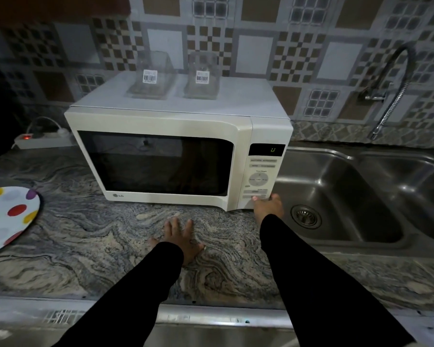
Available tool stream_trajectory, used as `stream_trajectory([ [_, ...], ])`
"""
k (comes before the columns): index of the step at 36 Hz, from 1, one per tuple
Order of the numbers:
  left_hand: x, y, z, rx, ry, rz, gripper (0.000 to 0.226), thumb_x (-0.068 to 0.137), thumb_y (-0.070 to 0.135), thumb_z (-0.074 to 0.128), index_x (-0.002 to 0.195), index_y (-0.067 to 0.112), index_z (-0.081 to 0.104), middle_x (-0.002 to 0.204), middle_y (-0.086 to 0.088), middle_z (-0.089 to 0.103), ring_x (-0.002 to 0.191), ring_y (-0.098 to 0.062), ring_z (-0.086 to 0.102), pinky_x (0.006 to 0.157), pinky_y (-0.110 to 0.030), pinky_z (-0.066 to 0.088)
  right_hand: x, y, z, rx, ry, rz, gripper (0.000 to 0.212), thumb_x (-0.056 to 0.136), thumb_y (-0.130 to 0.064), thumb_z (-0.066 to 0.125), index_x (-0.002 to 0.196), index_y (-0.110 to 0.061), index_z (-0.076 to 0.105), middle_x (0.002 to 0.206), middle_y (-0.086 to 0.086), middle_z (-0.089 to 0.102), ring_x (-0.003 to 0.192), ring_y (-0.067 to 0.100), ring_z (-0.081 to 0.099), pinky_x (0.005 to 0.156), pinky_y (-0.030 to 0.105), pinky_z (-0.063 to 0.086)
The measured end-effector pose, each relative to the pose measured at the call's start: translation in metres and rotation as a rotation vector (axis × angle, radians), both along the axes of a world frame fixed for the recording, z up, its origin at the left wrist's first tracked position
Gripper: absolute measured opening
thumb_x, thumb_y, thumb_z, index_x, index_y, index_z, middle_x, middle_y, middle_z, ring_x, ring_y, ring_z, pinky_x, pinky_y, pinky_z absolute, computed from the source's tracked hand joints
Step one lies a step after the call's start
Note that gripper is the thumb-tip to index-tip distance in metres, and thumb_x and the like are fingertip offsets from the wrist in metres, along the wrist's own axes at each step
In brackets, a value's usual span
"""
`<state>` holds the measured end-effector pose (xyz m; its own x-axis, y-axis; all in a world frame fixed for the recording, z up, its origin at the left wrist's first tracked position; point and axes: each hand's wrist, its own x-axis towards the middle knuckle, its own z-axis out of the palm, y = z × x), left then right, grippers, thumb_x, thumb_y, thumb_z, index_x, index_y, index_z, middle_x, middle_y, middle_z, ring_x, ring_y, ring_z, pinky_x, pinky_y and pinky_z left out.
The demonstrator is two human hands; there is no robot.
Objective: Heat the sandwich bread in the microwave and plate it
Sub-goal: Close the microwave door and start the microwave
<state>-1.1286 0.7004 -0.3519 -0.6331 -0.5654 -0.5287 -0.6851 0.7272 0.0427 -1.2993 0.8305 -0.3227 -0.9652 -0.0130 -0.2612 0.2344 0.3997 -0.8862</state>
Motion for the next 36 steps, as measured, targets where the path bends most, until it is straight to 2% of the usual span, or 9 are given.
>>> stream_trajectory([
  [5,0.001,0.000,0.003,0.008,-0.009,0.002,0.083,0.090,0.069,0.030,0.150,0.035,-0.016,0.158,-0.004,-0.024,0.147,-0.028,-0.017,0.111,-0.065,0.010,-0.001,-0.004,0.008,0.105,-0.028,0.047,0.041,0.091,-0.022,0.060,0.125,-0.004,0.046,0.131,0.016,0.056,0.117,0.035,0.056,0.091,0.037,0.047],
  [9,0.003,0.000,0.008,0.021,0.000,-0.004,0.083,0.090,0.069,0.031,0.150,0.034,-0.016,0.158,-0.004,-0.024,0.147,-0.028,-0.017,0.112,-0.065,0.011,0.004,-0.007,0.011,0.168,-0.031,0.087,0.048,0.093,-0.024,0.055,0.134,-0.004,0.039,0.138,0.018,0.049,0.124,0.037,0.051,0.101,0.042,0.044],
  [13,0.007,0.000,0.007,0.021,0.036,-0.008,0.083,0.089,0.070,0.031,0.150,0.036,-0.014,0.158,-0.002,-0.023,0.147,-0.027,-0.016,0.112,-0.065,0.010,0.012,-0.006,0.010,0.269,-0.015,0.132,0.049,0.095,-0.016,0.048,0.138,0.002,0.032,0.142,0.021,0.043,0.127,0.036,0.047,0.099,0.037,0.042],
  [19,0.014,-0.004,0.006,0.033,0.113,-0.031,0.081,0.089,0.069,0.034,0.151,0.037,-0.007,0.159,0.000,-0.018,0.148,-0.025,-0.012,0.112,-0.064,0.009,0.039,0.006,0.010,0.478,0.056,0.276,0.033,0.093,-0.007,0.048,0.124,0.001,0.055,0.129,0.016,0.059,0.118,0.032,0.057,0.089,0.032,0.047],
  [22,0.017,-0.009,0.008,0.044,0.146,-0.060,0.073,0.094,0.060,0.035,0.153,0.035,0.000,0.160,0.001,-0.014,0.149,-0.024,-0.008,0.113,-0.062,0.013,0.054,0.010,0.011,0.566,0.105,0.334,0.033,0.095,-0.013,0.047,0.124,0.000,0.059,0.130,0.014,0.059,0.121,0.028,0.056,0.095,0.030,0.046],
  [26,0.026,-0.017,0.008,0.063,0.180,-0.094,0.067,0.097,0.050,0.037,0.153,0.030,0.008,0.161,0.002,-0.008,0.150,-0.023,-0.002,0.116,-0.055,0.017,0.072,0.010,0.016,0.590,0.114,0.336,0.029,0.095,-0.013,0.048,0.118,-0.003,0.064,0.126,0.012,0.061,0.119,0.028,0.058,0.094,0.030,0.047],
  [28,0.030,-0.020,0.012,0.065,0.200,-0.121,0.063,0.098,0.044,0.040,0.153,0.023,0.018,0.161,-0.003,0.005,0.148,-0.025,0.012,0.117,-0.048,0.022,0.080,0.007,0.021,0.560,0.136,0.321,0.027,0.094,-0.018,0.052,0.110,-0.001,0.067,0.118,0.011,0.066,0.111,0.028,0.062,0.088,0.030,0.049],
  [31,0.033,-0.024,0.035,-0.006,0.367,-0.136,0.044,0.099,0.031,0.041,0.140,0.015,0.046,0.146,-0.009,0.043,0.131,-0.026,0.046,0.107,-0.033,0.040,0.090,0.002,0.029,0.465,0.206,0.307,0.027,0.090,-0.024,0.060,0.100,-0.001,0.071,0.105,0.011,0.070,0.103,0.028,0.064,0.082,0.028,0.049],
  [36,0.022,-0.042,0.092,-0.173,0.878,-0.159,0.041,0.094,0.017,0.050,0.135,0.014,0.051,0.144,-0.006,0.045,0.130,-0.024,0.047,0.106,-0.031,0.038,0.098,-0.012,0.050,0.605,0.581,0.452,0.020,0.093,-0.019,0.051,0.104,-0.007,0.064,0.111,0.010,0.059,0.105,0.028,0.056,0.084,0.033,0.046],
])
